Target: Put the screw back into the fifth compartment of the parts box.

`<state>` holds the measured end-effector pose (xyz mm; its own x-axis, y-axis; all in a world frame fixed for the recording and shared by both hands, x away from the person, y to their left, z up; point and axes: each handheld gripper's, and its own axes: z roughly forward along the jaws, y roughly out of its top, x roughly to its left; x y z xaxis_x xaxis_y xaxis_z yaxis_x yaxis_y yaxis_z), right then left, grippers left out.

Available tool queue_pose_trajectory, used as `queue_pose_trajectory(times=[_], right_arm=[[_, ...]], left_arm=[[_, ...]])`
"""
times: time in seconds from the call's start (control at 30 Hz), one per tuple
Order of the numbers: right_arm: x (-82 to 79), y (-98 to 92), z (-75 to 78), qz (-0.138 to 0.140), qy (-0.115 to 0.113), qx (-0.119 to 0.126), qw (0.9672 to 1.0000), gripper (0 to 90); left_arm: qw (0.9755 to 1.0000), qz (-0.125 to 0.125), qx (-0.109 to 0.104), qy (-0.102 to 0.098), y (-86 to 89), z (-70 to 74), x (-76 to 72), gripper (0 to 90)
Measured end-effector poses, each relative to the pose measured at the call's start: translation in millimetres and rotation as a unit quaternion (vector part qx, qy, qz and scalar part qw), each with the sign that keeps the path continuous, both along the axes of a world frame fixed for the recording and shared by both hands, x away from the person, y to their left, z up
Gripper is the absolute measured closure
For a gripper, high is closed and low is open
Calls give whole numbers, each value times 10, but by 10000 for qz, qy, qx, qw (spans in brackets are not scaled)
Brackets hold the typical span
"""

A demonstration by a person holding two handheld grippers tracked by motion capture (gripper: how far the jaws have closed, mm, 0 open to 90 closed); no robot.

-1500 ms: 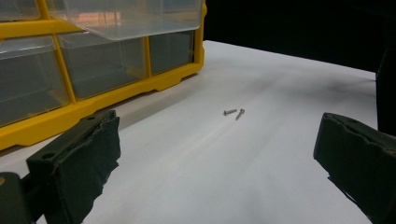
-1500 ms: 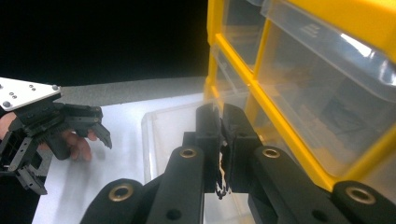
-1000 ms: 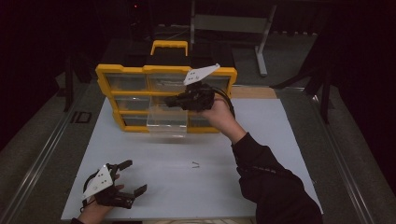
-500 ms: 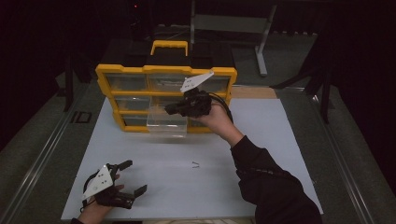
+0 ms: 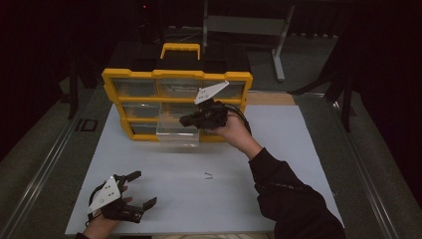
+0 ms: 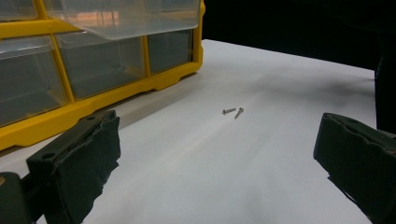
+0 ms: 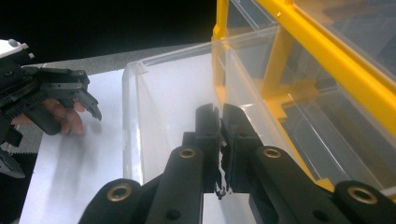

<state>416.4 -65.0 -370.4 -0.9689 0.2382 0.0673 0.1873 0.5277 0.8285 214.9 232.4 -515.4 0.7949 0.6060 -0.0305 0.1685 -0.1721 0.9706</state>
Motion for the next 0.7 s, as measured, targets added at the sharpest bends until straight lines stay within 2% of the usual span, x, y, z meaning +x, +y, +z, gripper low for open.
queue_pose_trajectory(times=[0.03,0.37,0.7], right_arm=[[-2,-2,-1,-4,1,2,10000,852],[-52,-75,106,1,-36,254,9997,516],[-114,-213,234,9,21,437,9990,343]], left_arm=[[10000,-2,2,-1,-1,0,0,17],[10000,2,7,18,-3,-3,2,17],[10000,-2,16,22,-4,-3,4,18]])
